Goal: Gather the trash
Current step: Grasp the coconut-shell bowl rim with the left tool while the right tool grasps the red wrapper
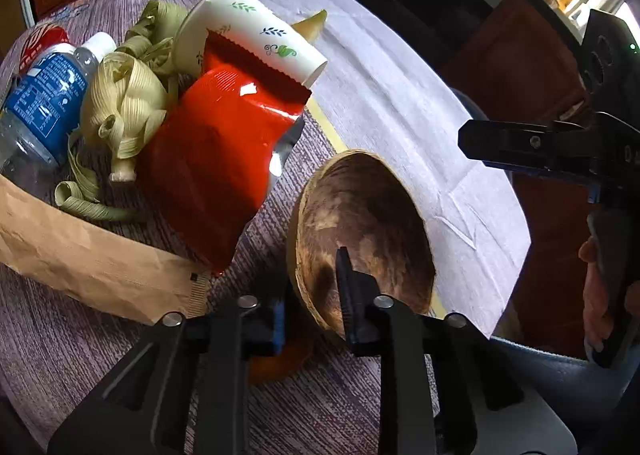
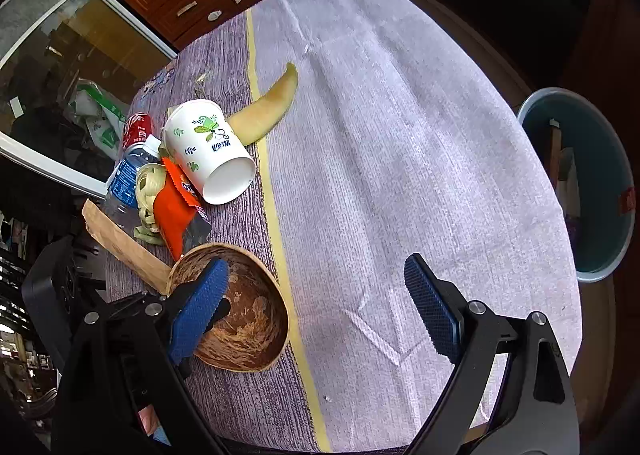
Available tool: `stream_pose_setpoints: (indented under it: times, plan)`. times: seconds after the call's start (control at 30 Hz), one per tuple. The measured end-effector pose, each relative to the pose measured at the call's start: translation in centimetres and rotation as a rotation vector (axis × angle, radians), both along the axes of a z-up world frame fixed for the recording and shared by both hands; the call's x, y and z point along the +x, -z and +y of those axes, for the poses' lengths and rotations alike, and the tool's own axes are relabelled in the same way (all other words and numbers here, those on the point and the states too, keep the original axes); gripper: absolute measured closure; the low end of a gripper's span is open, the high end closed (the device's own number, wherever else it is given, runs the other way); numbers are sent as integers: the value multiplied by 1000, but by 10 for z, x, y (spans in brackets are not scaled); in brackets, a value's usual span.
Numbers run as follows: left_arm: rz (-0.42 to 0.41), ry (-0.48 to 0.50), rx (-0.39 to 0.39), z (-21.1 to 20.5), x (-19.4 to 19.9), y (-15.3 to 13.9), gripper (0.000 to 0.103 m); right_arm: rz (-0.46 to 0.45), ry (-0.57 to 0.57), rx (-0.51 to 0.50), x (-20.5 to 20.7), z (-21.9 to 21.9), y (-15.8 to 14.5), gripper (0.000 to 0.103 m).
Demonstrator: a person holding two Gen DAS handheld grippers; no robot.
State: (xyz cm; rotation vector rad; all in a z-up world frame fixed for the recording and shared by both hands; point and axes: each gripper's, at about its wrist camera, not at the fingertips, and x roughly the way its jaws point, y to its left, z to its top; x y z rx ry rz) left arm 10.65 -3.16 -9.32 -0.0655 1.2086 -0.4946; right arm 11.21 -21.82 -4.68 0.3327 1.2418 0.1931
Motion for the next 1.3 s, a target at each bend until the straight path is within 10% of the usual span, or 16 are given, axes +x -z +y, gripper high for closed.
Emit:
stream_pose_setpoints:
  times: [0.9,0.97,1.1,1.3]
  plan:
    - [-146,-299,23,131,7,-60,88,-12,-227,150,47,116,27,18]
    - [-141,-295,28,129,7,-57,88,-13,-240,144,46,121,30,23]
    - [-128,-292,29,128,5,-51,88,2,-294,125,41,129,32,73]
    - [-152,-312,48,128,2,-59,88,-34,-340,106,23,128,13,94]
